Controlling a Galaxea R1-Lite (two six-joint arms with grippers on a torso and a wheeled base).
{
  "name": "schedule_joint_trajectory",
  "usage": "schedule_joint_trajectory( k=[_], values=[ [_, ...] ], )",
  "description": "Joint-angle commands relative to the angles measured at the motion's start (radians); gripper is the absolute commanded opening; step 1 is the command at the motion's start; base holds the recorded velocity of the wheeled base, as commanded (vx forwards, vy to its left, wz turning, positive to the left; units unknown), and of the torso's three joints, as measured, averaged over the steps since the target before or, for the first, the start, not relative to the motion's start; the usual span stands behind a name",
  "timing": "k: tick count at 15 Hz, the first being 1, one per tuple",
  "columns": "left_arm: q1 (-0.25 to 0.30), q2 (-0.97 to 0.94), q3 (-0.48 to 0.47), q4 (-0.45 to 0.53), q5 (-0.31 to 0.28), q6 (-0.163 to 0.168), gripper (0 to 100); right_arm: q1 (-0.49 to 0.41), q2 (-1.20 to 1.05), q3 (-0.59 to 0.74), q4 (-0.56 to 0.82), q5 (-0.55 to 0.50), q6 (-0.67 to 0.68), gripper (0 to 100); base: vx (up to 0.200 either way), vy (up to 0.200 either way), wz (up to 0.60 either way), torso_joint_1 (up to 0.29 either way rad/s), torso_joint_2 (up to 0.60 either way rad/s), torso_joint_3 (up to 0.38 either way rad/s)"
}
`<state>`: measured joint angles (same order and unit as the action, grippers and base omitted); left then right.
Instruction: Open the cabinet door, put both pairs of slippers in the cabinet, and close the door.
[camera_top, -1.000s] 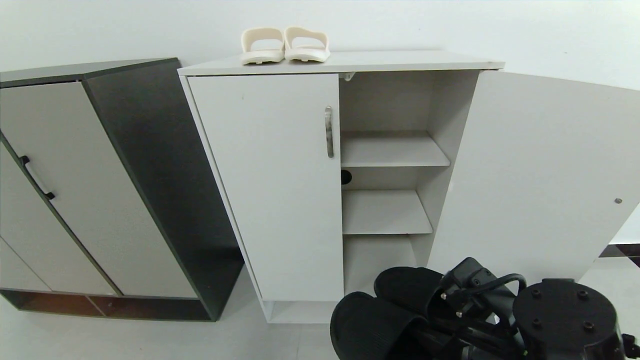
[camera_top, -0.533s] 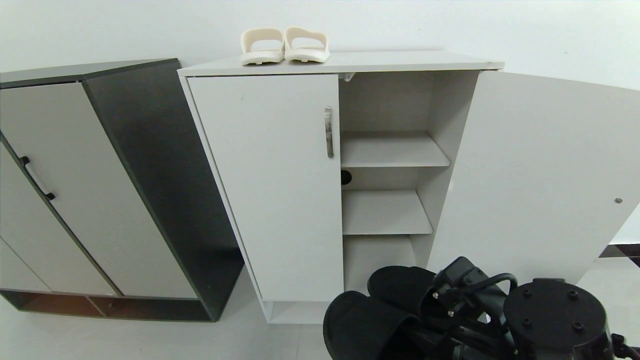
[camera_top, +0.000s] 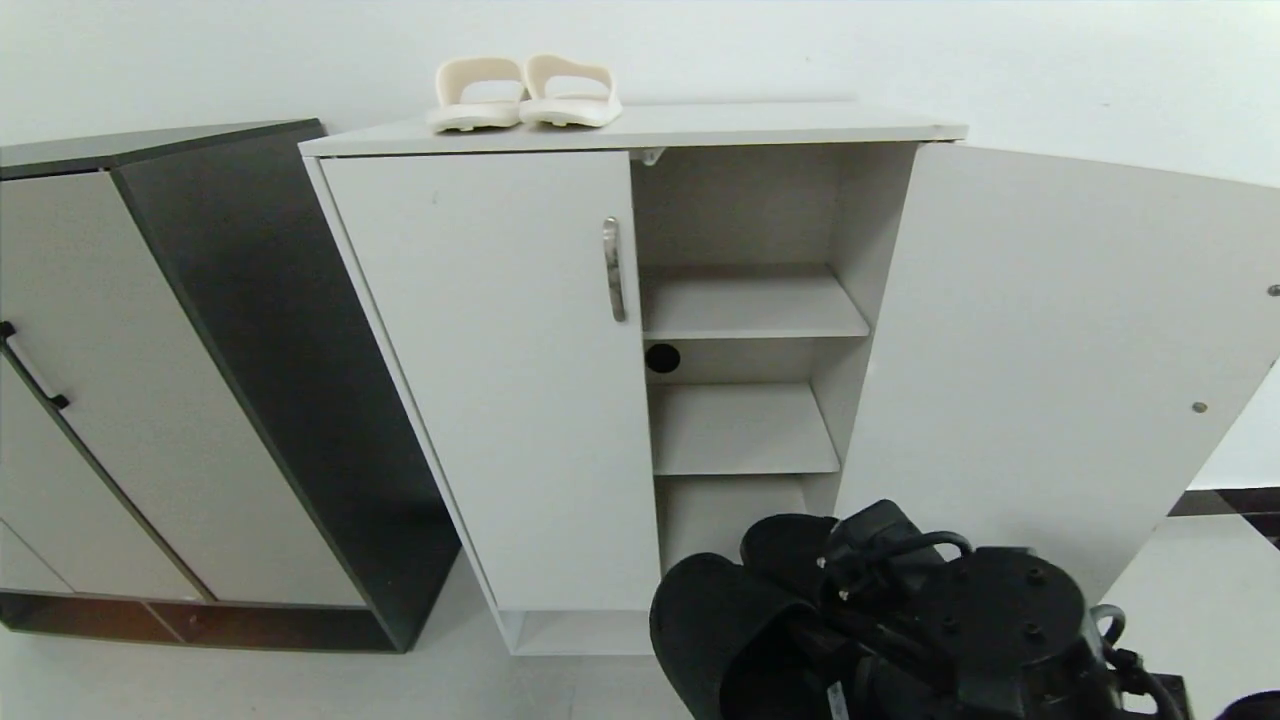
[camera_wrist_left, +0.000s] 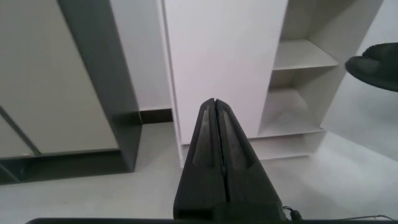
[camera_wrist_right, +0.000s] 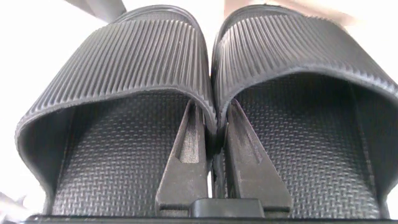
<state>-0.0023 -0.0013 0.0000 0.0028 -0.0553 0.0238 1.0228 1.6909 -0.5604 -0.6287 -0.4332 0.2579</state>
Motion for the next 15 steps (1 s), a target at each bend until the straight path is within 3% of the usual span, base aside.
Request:
schedule_joint_trajectory(
  k=[1,2,6,11,15],
  values=[
    [-0.001,0.003,0.0,0.0,0.0,-0.001,0,-0.001,0.135,-0.096,0.001,-0.078,0.064,0,0.0,0.0,0.0,0.0,0.0,0.0],
    [-0.001,0.003,0.0,0.0,0.0,-0.001,0,-0.001,0.15,-0.113,0.003,-0.087,0.077,0,0.0,0.0,0.0,0.0,0.0,0.0],
    [-0.001,0.003,0.0,0.0,0.002,-0.004,0,-0.055,0.391,-0.317,0.001,-0.305,0.109,0,0.0,0.0,0.0,0.0,0.0,0.0],
    [-0.001,0.003,0.0,0.0,0.002,-0.002,0,-0.116,0.501,-0.458,0.004,-0.303,0.107,0,0.0,0.0,0.0,0.0,0.0,0.0],
    [-0.001,0.003,0.0,0.0,0.0,-0.002,0,-0.116,0.53,-0.466,0.001,-0.303,0.11,0,0.0,0.0,0.0,0.0,0.0,0.0]
  ],
)
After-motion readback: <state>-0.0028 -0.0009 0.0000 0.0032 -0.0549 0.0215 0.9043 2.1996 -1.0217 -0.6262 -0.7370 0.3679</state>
